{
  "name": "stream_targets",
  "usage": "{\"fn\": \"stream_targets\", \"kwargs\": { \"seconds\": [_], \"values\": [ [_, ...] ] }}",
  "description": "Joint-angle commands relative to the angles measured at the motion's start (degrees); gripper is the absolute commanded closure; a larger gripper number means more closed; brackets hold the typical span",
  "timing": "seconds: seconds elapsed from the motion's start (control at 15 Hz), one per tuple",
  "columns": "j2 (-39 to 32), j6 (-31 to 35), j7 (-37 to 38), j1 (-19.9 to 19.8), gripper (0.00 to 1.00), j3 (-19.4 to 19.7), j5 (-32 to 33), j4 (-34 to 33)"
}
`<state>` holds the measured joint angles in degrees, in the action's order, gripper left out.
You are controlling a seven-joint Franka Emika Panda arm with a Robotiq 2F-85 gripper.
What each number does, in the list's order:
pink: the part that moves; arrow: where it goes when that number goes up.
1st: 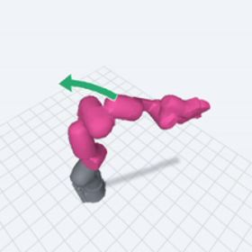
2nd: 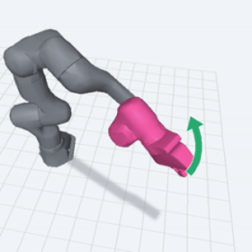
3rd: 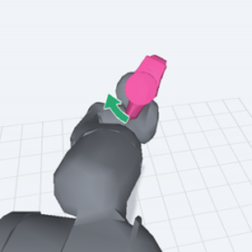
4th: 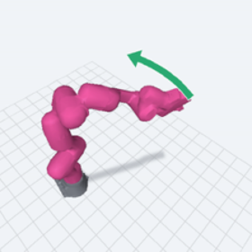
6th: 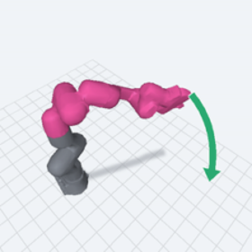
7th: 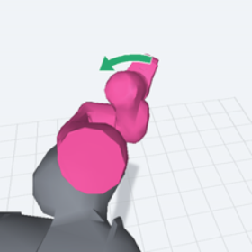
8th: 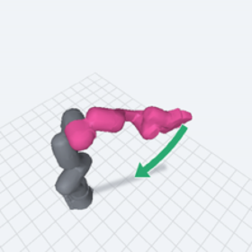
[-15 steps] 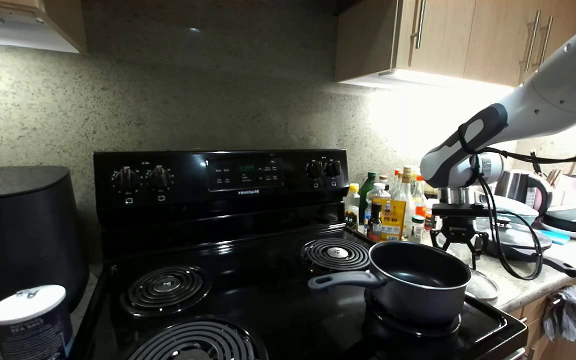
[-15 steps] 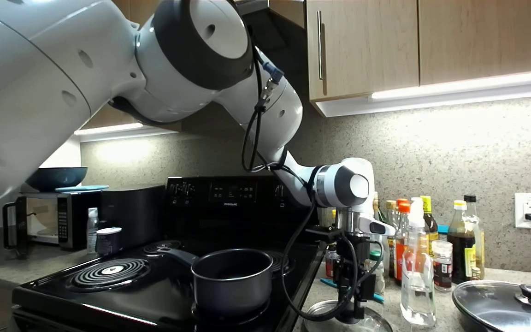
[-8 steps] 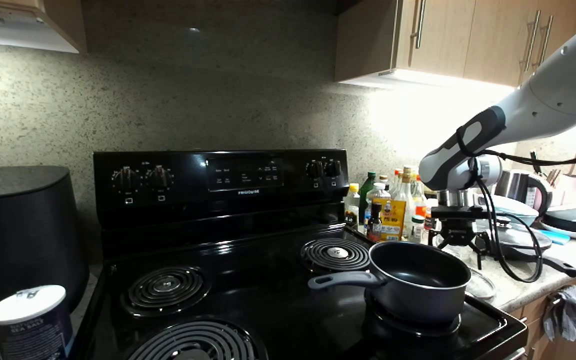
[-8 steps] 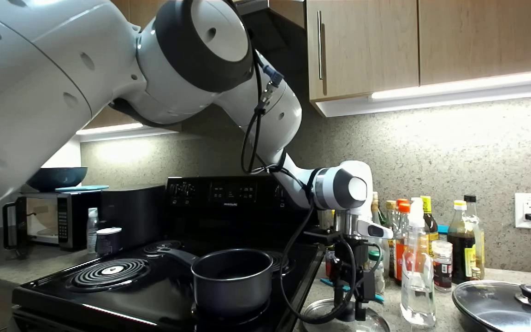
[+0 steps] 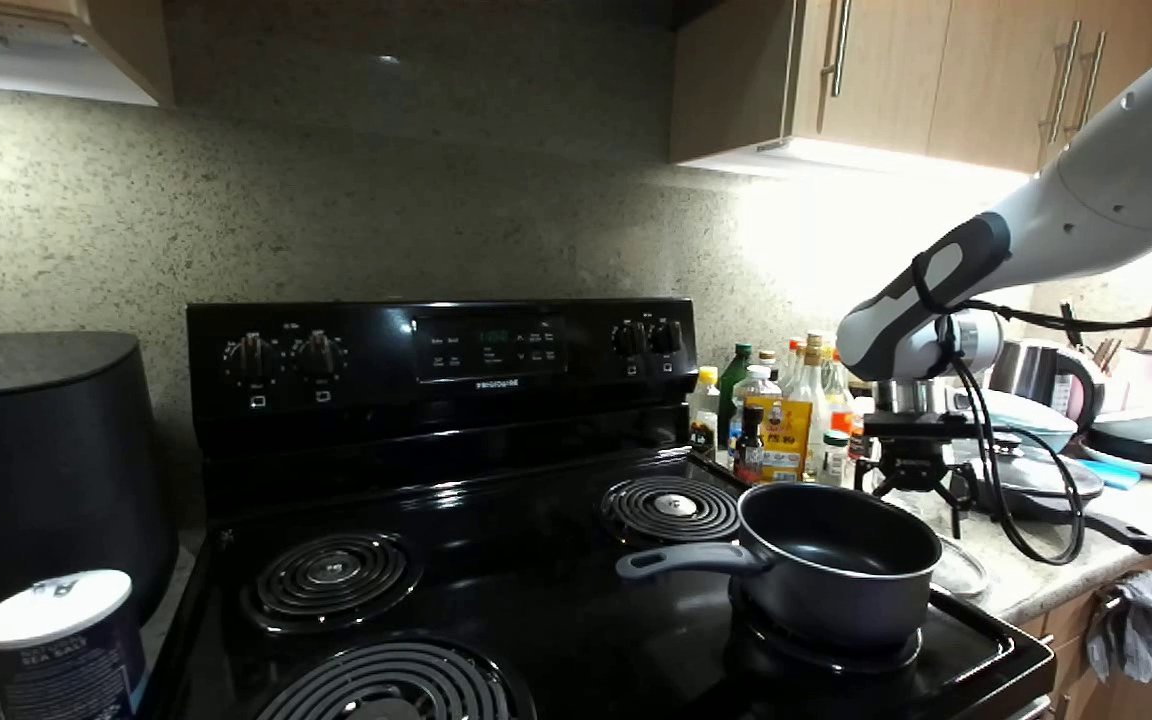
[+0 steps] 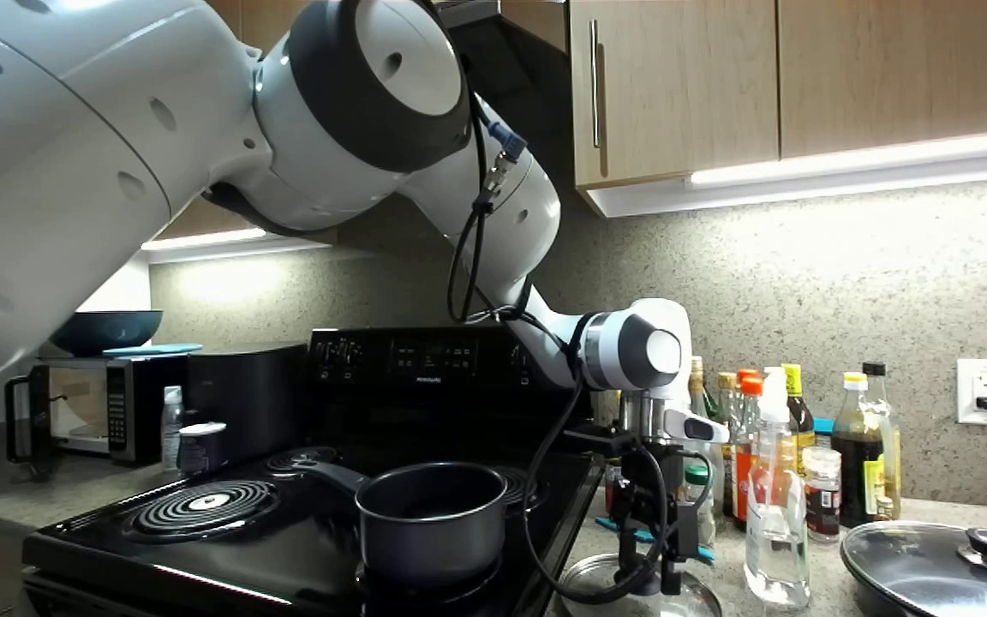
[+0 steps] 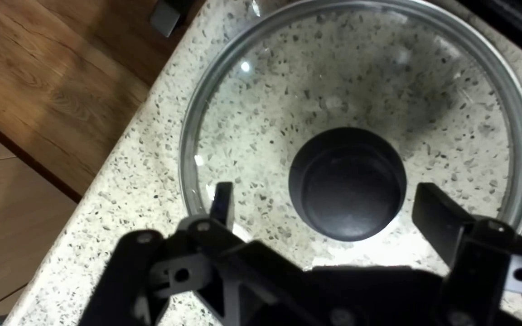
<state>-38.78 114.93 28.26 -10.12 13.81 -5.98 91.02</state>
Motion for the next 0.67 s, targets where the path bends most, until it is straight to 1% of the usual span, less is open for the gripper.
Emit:
{"fn": "stream_targets", "kwargs": {
  "seconds": [0.0,0.13,0.2,0.47,0.6],
  "values": [
    [0.43,-0.57,-0.21,-0.13,0.0,0.23,0.36,1.36],
    [0.37,-1.36,-0.29,-0.42,0.0,0.04,-0.13,0.79],
    [-0.1,-0.54,-0.03,-0.23,0.0,0.05,0.01,-0.22],
    [-0.15,-0.54,-0.03,-0.23,0.0,0.05,0.01,-0.37],
    [0.16,1.07,-0.03,0.93,0.0,0.55,1.87,1.57]
  ]
}}
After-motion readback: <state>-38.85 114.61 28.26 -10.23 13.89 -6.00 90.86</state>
